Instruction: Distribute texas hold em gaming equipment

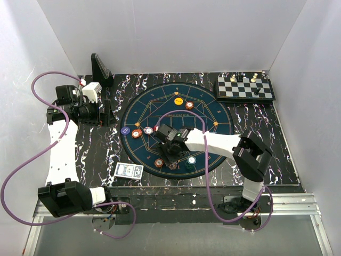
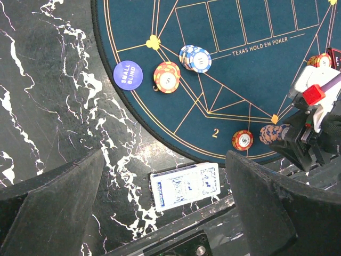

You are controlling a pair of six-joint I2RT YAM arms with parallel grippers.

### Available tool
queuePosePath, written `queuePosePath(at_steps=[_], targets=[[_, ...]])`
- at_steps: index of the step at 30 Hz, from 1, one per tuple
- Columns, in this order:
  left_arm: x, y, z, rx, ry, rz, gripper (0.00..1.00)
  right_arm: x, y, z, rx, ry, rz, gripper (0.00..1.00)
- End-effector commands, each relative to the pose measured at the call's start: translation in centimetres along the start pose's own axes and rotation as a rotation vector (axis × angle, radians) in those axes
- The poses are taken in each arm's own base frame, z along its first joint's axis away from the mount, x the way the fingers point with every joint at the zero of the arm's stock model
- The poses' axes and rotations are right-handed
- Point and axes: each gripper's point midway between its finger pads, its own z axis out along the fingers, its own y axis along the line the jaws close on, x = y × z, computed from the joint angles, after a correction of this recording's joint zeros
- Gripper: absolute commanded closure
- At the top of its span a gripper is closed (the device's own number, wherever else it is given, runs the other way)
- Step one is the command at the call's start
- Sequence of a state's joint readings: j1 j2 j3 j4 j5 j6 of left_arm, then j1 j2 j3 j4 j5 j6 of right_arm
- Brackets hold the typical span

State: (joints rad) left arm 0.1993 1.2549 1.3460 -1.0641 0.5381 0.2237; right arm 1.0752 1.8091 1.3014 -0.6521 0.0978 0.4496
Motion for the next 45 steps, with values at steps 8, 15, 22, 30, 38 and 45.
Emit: queuePosePath(at_steps=[8, 15, 22, 30, 38, 45], targets=[[-0.1, 0.0, -0.5, -0.016, -0.03, 0.021, 0.0, 0.4, 0.2, 0.5, -0.002, 0.009, 0.012, 0.47], [0.0, -0.1, -0.4, -0.008, -0.026, 0.021, 0.0, -0.6, 0.3, -1.2, -0.001, -0.02, 0.015, 0.51], [-0.1, -0.2, -0.5, -0.006, -0.03, 0.025, 0.0, -1.4, 0.3, -2.2, 0.002, -0.051, 0.013, 0.65], [-0.1, -0.1, -0.5, -0.009, -0.033, 0.024, 0.0, -3.5, -1.2, -3.3, 0.016, -0.082, 0.053, 0.94], [-0.5, 0.1, -0.2, -0.005, -0.026, 0.022, 0.0, -11.8, -7.2, -6.3, 0.036, -0.228, 0.189, 0.96], [-0.4, 0.4, 0.2, -0.005, -0.011, 0.02, 0.0, -16.9, -15.2, -3.9, 0.173, -0.263, 0.315, 0.97]])
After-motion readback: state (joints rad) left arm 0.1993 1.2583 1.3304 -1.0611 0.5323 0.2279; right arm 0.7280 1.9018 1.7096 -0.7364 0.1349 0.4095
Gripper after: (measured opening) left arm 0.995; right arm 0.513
